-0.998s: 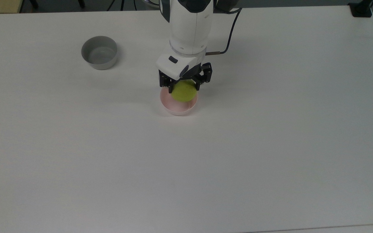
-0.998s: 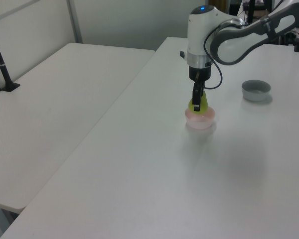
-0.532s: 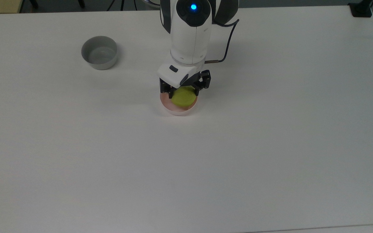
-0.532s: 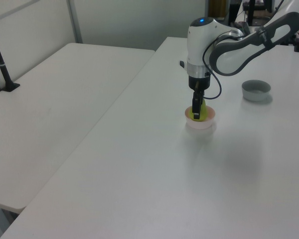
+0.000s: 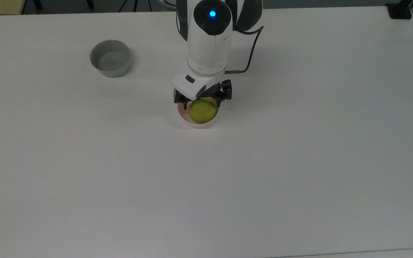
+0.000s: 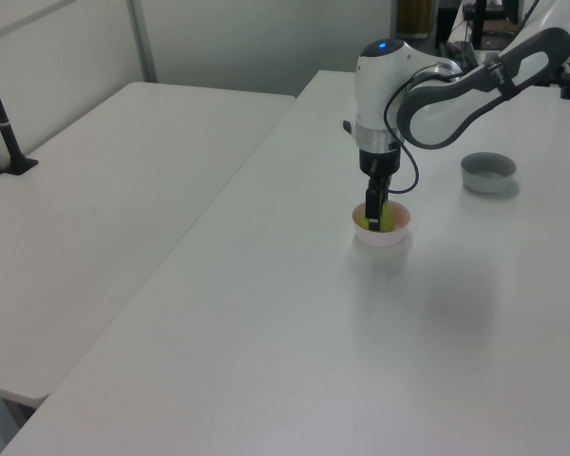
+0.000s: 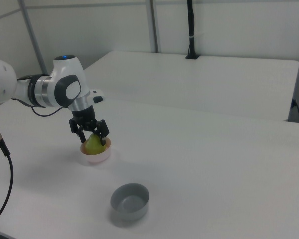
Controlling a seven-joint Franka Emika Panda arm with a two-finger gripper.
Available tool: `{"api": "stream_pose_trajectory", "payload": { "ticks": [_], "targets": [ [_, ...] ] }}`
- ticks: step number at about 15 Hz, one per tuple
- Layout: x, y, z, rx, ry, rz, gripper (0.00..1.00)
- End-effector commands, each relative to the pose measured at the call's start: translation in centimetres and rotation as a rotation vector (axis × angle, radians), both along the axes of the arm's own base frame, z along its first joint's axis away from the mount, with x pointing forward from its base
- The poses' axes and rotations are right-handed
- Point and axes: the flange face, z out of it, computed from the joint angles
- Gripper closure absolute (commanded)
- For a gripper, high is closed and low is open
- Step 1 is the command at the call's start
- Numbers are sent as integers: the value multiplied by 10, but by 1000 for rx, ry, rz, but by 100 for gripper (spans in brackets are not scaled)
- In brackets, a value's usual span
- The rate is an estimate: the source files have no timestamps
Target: Place the pear in the bowl
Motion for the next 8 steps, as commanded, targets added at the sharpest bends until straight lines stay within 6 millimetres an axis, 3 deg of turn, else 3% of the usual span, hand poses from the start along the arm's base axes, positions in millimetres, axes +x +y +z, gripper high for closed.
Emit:
{"api": "stream_pose_trajectory", "payload": {
  "ticks": [1, 3, 5, 7, 8],
  "targets": [
    [1, 1, 14, 19, -37, -36, 0],
    [2, -5, 30, 21, -46, -47, 0],
    [2, -10, 62, 20, -32, -54, 0],
    [-3, -28, 120, 20, -12, -88, 0],
    [-7, -34, 139, 23, -14, -97, 0]
  ]
}}
